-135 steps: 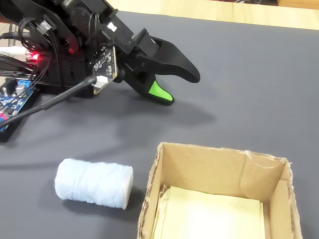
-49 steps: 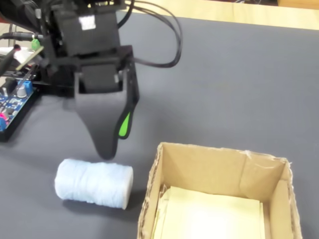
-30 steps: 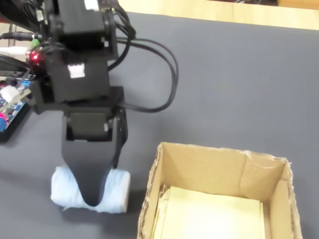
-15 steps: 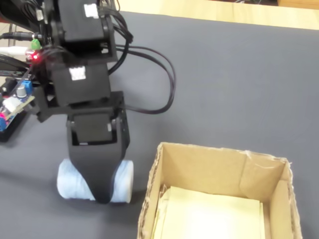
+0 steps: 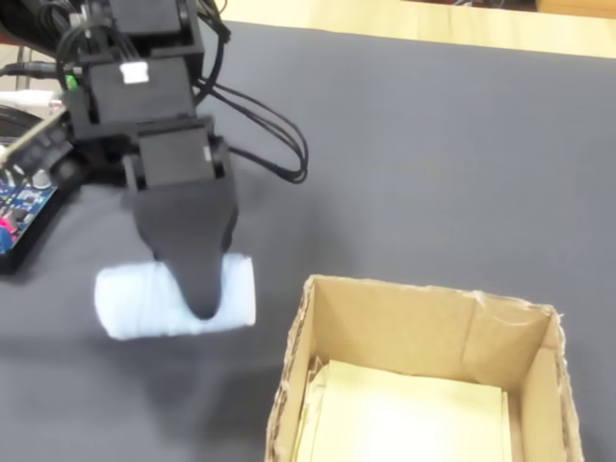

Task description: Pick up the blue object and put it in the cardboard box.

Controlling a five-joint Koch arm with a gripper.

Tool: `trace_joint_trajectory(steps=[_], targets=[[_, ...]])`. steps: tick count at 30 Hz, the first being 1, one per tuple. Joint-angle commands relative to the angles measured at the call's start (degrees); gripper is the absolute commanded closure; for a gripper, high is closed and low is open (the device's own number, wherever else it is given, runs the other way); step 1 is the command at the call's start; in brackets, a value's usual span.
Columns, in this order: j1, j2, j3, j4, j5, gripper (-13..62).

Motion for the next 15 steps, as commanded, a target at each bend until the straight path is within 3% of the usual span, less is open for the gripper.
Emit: trace_joint_trajectory(steps=[1,7,11,12,13,15], targets=[[-1.14,2.29,-2.55,-12.30,4.57,38.7],[-6.68,1.05,-10.72,-18.63,5.71,38.7],[-18.37,-3.78,-17.58,-15.47,5.27,38.2],[-18.90,-4.48,-18.19,-14.15,4.57,36.8],[-19.60,-5.36,-21.62,-5.80,4.39,27.2],[-19.95,-6.77,-23.82,-0.18,4.31,22.5]])
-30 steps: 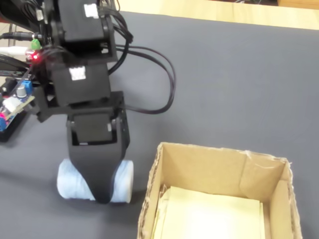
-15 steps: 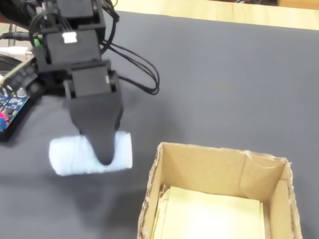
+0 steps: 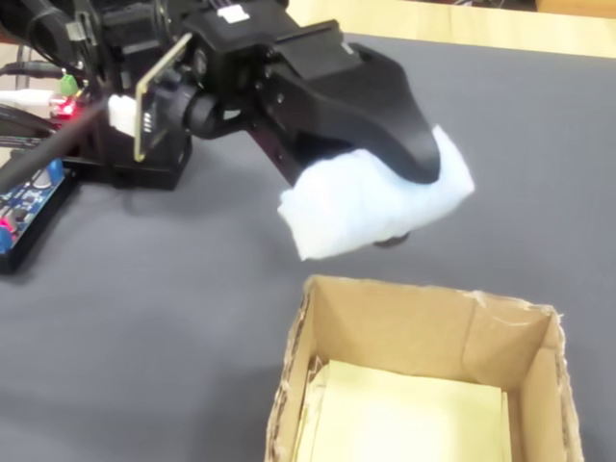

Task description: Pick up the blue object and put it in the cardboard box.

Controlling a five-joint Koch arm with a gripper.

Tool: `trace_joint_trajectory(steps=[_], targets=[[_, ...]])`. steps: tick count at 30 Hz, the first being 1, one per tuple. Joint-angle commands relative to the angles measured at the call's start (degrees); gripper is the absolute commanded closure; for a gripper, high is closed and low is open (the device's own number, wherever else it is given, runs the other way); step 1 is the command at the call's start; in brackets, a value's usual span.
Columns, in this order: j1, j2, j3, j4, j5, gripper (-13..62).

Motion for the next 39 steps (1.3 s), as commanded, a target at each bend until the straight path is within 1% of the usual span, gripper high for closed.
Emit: trace_joint_trajectory(steps=[1,3,5,12,19,39], targets=[[-0.70,-0.18,-5.10,0.88,1.58,22.5],[-0.79,-0.18,-5.80,3.87,0.18,22.3],[-1.14,-0.18,-6.15,6.15,0.18,18.9],[-1.67,-0.09,-6.24,6.68,0.44,17.0],[-9.67,6.42,-0.53,6.77,0.26,17.0],[-33.40,23.38,21.97,8.44,-0.53,17.0]])
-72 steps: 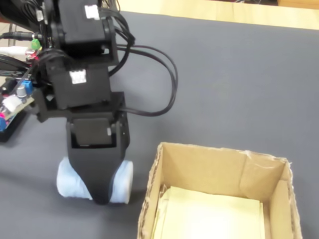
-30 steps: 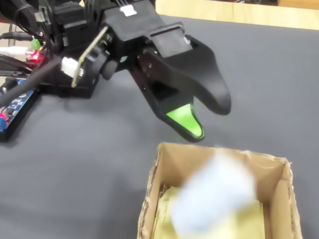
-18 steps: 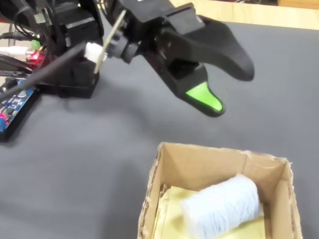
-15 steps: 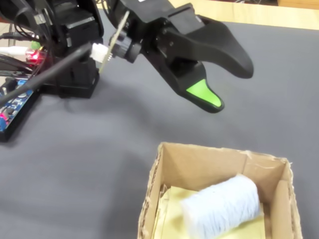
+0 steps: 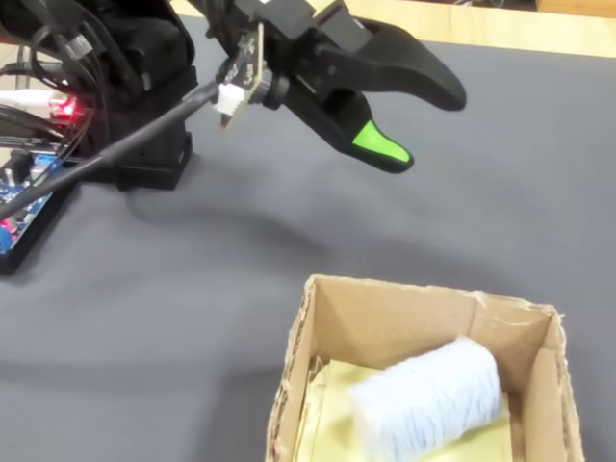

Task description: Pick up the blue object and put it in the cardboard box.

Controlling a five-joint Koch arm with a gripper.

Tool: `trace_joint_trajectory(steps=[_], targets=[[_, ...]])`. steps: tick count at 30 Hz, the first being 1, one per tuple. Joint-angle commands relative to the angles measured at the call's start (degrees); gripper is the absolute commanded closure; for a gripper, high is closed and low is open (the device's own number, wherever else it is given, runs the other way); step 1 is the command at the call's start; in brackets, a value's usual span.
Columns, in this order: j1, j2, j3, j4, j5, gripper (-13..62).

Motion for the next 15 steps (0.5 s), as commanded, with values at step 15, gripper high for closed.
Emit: trace_joint_trajectory(steps=[15], targets=[[-6.24,7.47,14.41,-2.29,0.44,15.5]])
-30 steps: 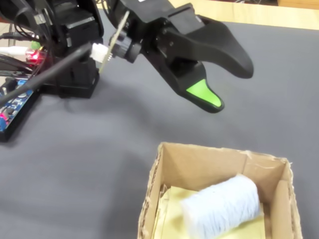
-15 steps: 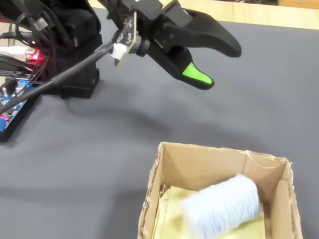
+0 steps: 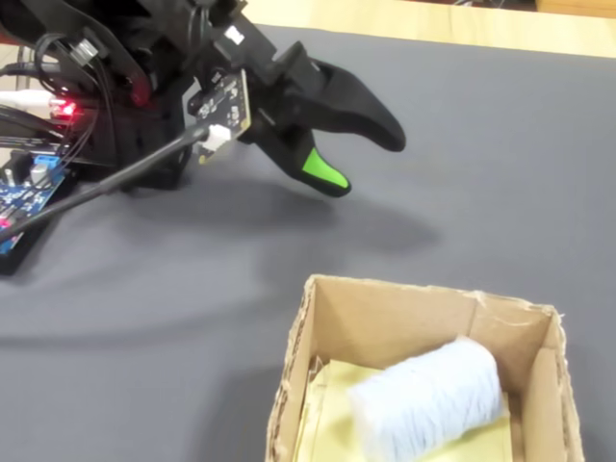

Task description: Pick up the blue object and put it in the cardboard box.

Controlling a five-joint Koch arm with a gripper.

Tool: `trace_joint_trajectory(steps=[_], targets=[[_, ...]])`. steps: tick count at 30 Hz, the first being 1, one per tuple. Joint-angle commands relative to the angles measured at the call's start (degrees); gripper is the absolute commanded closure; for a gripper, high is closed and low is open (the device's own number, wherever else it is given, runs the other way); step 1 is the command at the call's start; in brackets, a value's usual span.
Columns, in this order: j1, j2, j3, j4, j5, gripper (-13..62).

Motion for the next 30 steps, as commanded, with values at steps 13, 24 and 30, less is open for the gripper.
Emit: trace_joint_trajectory(steps=[13,24,30], targets=[[-0.26,5.01,8.96,-2.29,1.67,15.4],[0.26,5.01,8.88,1.14,1.23,15.4],[0.26,5.01,8.88,1.05,1.14,15.4]])
